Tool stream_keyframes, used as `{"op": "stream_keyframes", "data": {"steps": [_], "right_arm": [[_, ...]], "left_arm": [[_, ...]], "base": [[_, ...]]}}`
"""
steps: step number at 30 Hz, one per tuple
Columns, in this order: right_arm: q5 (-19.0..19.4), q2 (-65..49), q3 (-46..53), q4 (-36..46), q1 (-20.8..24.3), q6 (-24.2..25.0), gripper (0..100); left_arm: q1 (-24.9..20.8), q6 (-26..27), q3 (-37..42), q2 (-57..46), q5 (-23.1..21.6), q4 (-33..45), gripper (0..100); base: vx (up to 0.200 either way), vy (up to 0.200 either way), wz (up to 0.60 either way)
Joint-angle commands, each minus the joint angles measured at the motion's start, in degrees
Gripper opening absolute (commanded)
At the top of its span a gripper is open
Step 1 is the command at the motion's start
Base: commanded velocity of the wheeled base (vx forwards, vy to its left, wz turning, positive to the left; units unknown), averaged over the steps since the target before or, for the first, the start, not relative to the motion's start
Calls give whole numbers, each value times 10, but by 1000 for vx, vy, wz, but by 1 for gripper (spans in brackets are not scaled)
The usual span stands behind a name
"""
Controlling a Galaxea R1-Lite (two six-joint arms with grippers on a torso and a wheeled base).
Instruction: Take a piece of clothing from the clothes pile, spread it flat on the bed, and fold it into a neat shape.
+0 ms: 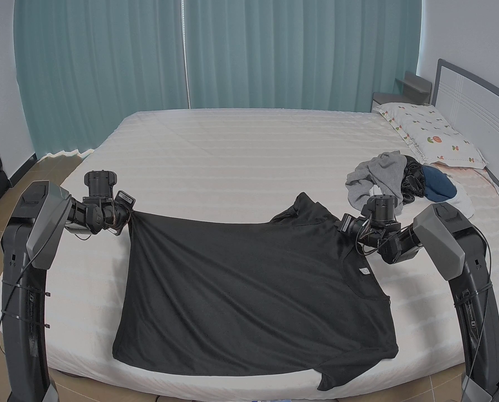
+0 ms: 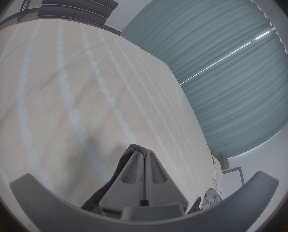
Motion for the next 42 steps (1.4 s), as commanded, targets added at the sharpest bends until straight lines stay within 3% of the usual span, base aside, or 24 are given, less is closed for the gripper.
{"op": "stream_keyframes", "data": {"steps": [1, 17, 28, 29, 30, 42], "right_arm": [[-16, 1, -25, 1, -6, 0, 0], [-101, 43, -140, 3, -16, 1, 0], [-104, 64, -146, 4, -11, 0, 0], [-104, 65, -146, 4, -11, 0, 100], [-104, 66, -146, 4, -11, 0, 100], [-123, 47, -110, -7, -17, 17, 100]], "left_arm": [[0, 0, -2, -1, 0, -1, 0], [-2, 0, -7, 24, 1, -65, 0], [-9, 2, -24, 47, -4, -62, 0], [-9, 2, -25, 47, -6, -61, 0], [-9, 2, -25, 46, -6, -61, 100], [-5, 0, -4, 38, -6, -61, 100]], "base": [[0, 0, 0], [0, 0, 0], [0, 0, 0], [0, 0, 0], [0, 0, 0], [0, 0, 0]]}}
